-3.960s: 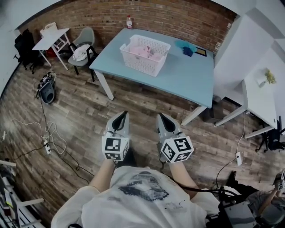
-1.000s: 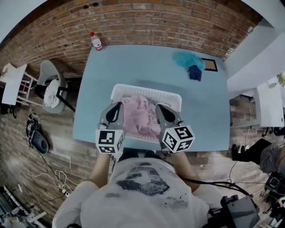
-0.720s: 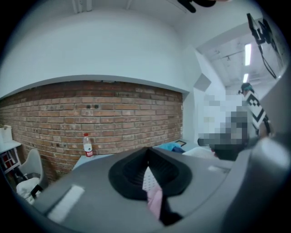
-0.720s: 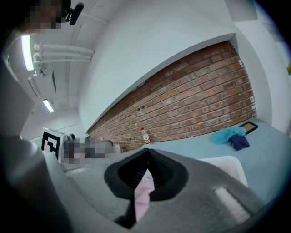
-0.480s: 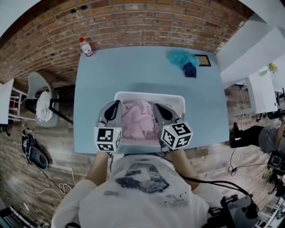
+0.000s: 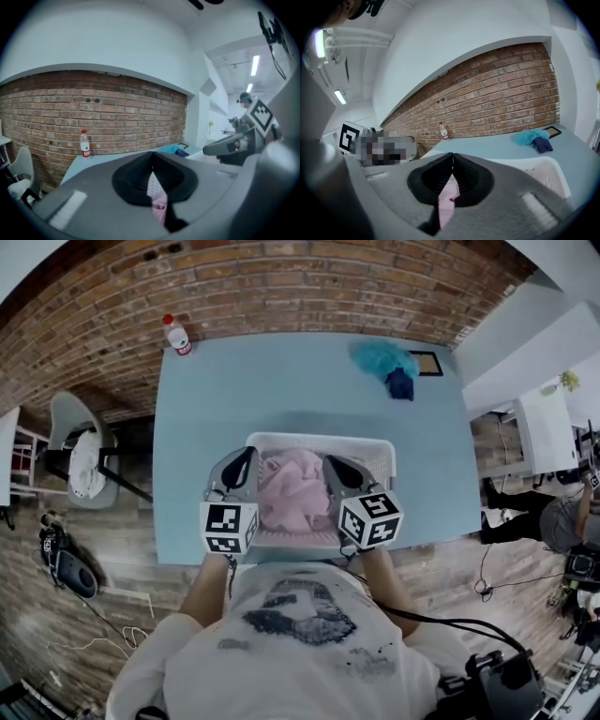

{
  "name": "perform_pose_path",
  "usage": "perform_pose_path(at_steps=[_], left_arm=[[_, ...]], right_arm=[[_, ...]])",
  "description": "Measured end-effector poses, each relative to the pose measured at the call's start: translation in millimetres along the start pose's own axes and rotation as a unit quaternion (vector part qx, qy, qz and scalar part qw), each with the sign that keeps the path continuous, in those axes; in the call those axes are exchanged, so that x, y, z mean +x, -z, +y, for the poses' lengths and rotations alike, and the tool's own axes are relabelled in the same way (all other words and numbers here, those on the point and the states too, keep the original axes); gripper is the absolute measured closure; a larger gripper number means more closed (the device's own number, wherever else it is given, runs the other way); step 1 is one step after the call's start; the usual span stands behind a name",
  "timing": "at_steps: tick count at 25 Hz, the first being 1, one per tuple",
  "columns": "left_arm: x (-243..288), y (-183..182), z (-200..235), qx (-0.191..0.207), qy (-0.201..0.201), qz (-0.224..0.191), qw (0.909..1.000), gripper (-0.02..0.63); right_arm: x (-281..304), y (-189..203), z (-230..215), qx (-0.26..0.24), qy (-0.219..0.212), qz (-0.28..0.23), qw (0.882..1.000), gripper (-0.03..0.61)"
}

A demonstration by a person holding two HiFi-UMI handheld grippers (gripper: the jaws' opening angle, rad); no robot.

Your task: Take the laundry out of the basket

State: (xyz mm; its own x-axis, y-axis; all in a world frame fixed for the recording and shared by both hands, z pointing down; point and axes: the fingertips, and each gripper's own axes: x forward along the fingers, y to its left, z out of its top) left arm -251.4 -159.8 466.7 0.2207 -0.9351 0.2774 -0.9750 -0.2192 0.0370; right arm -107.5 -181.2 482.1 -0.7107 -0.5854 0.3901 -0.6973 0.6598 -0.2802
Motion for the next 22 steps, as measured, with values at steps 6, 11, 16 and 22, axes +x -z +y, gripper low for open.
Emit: perform_pose_path(at_steps=[6,11,16,22], left_arm=[[-1.1,2.6,2.9,-0.005,-0.007,0.003,1.0,0.623],[-3.5,4.7,7.6,-0.006,-0.014,0.005,0.9999,0.623],[-4.5,4.5,6.2,-0.007,-0.018,0.007,0.9998,0.623],[-4.3,5.5,5.2,-0.007,-0.02,0.008,0.9997,0.623]], right_arm=[[9.4,11.1,-4.4,-0.021,-0.019,0.038,0.999,0.496],[19.5,19.1,2.3,-0.031,-0.054,0.063,0.996,0.367],[28.6,29.0,15.0,-0.042,-0.094,0.088,0.991,0.197],[45.6,55.6,29.2,-0.101,-0.136,0.125,0.978,0.043]])
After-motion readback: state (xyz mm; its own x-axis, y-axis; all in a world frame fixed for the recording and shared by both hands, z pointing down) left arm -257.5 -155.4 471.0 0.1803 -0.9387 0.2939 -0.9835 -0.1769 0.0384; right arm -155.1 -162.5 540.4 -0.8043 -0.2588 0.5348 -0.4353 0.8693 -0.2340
